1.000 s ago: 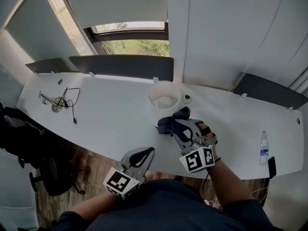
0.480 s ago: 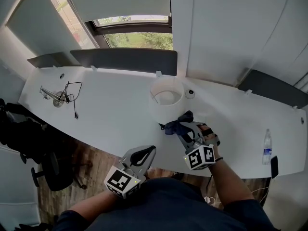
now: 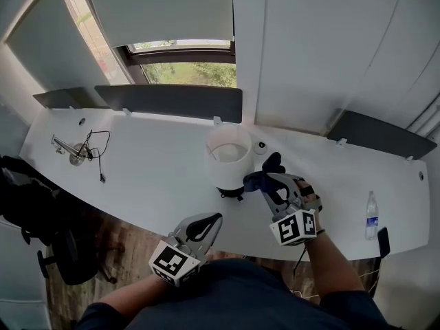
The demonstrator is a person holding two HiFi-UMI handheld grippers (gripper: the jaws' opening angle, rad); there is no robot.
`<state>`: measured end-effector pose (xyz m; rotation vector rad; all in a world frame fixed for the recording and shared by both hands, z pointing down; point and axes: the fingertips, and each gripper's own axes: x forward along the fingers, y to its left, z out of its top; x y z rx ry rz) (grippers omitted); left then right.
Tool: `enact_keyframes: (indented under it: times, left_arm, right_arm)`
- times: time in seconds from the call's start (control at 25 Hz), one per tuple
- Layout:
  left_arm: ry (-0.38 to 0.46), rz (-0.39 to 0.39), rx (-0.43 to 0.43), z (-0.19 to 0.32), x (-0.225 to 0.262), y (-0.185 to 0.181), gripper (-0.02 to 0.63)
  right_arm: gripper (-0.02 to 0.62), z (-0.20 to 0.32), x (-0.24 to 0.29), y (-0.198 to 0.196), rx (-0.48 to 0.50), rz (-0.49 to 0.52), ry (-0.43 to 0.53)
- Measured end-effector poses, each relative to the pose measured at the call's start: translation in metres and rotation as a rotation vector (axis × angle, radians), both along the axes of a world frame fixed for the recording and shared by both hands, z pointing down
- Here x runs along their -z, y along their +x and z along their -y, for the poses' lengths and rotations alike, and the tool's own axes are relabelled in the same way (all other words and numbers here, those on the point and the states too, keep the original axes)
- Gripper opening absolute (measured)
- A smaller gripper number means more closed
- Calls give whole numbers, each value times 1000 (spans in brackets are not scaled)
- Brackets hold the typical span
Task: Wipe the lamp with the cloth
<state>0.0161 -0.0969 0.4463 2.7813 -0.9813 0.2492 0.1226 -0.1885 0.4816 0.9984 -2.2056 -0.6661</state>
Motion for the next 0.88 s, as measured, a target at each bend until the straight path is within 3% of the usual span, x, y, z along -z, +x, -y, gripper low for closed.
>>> enact_keyframes:
  times: [0.28,0.48,0.88]
  left_arm:
    - [22,-23,-14,3,13,10,6]
    - [47,-11,-20,3,14,11,6]
    - [6,7,32,1,4,1,6]
  right_arm:
    - [106,10,71,6,-14,91,113]
    - [106,24,98,2,-7,165,140]
    - [104,39,62,-1,-16,214,80]
